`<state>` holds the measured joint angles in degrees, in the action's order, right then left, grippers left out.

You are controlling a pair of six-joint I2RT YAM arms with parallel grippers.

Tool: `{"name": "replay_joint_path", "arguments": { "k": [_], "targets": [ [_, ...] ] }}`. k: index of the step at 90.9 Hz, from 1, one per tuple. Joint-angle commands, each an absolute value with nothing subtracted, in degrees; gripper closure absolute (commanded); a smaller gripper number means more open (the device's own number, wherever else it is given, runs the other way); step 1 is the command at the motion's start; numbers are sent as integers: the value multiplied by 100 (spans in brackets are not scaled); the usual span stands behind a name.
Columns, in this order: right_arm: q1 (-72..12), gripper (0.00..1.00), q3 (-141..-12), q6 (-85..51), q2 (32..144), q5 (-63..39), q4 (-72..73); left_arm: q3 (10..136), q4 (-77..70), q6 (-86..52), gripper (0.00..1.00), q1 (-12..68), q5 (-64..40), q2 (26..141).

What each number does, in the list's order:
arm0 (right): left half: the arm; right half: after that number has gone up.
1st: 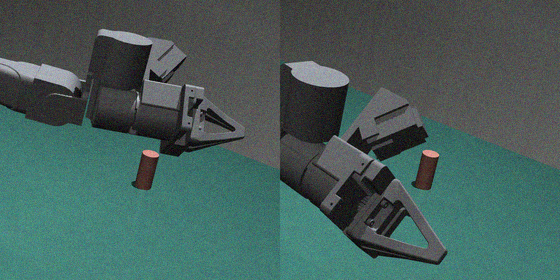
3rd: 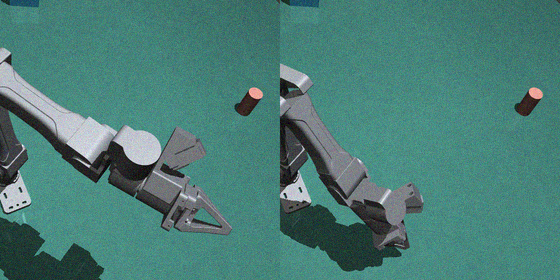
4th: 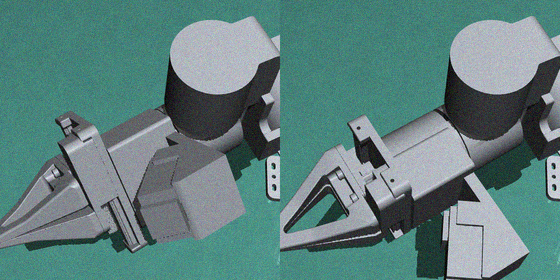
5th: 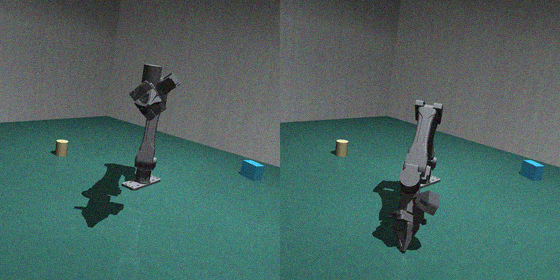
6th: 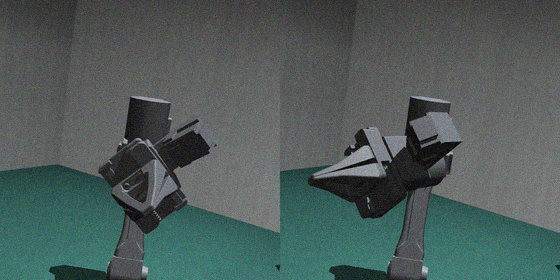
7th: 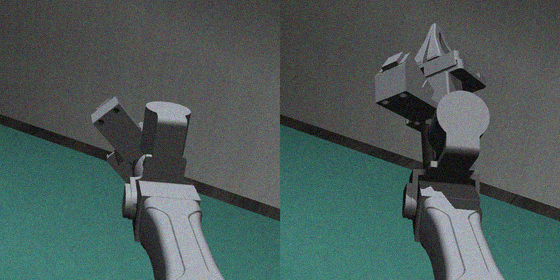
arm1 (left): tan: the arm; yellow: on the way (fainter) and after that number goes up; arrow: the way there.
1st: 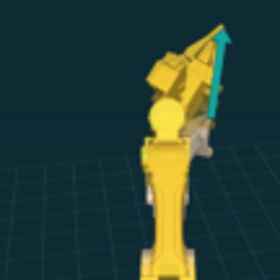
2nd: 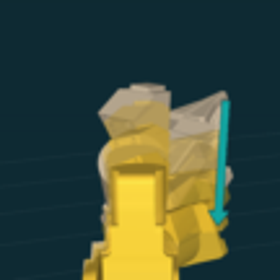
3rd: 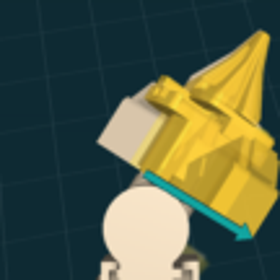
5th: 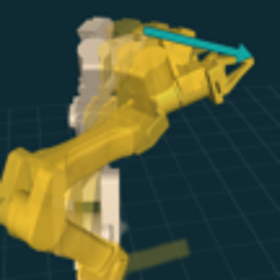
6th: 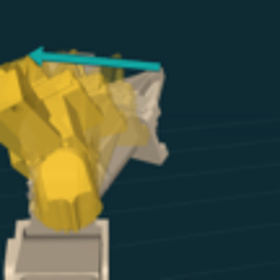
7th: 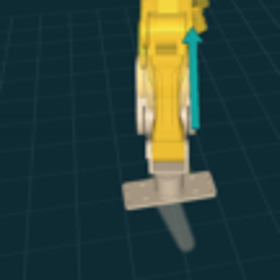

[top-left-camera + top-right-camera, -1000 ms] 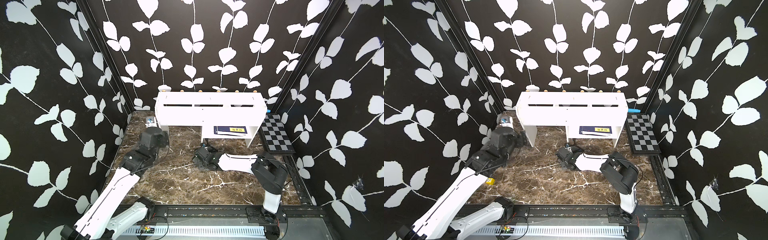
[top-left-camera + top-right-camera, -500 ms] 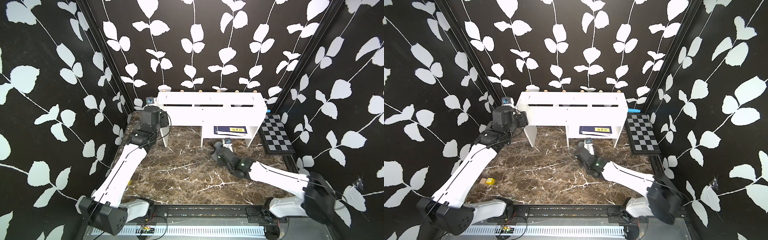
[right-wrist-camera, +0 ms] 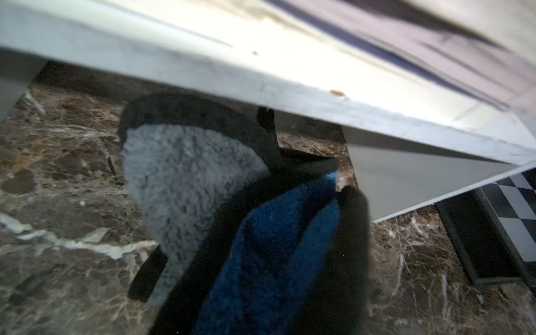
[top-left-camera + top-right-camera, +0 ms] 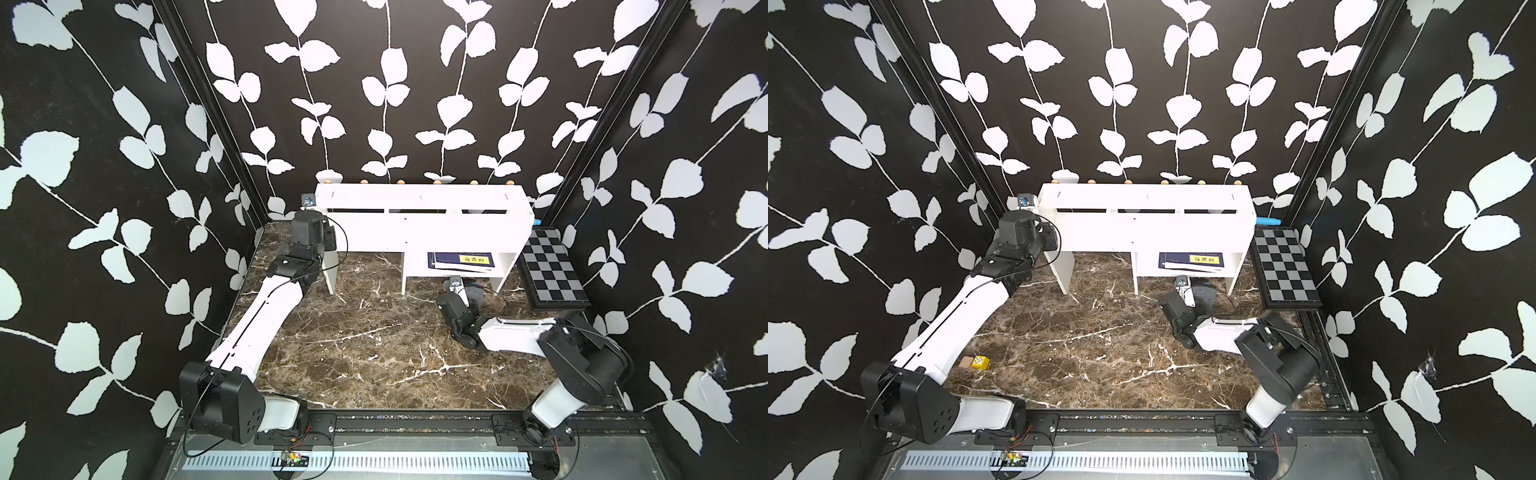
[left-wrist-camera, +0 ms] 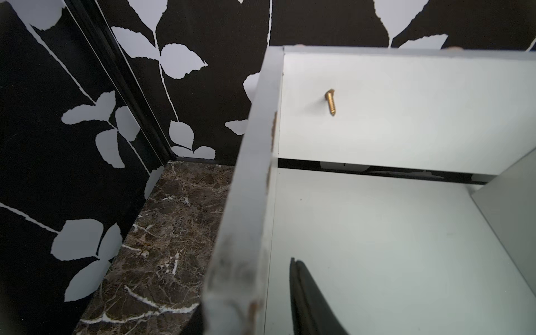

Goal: Wipe the bookshelf clean with a cloth
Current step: Hold the shelf at the center of the board.

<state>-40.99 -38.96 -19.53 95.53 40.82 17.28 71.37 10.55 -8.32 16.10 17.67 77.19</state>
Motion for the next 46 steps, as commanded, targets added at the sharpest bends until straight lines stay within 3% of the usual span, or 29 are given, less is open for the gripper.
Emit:
{"name": "replay_joint_path", "arguments": {
  "k": [1,17,30,46],
  "targets": [
    [-4058,100,-4095,-1732,9749,3850,2948,6957,546,-680,73,1635,1514,7559],
    [-4208,100,-4600,-1707,10383,3487,3679,6867,412,-695,81,1635,1416,7633],
    [-4702,100,-5310,-1024,10892,3942,3182,6891,412,-659,85,1635,1354,7660],
    [-4861,100,-5438,-1030,11039,3694,3265,6826,361,-600,85,1634,1487,7618]
  ]
}}
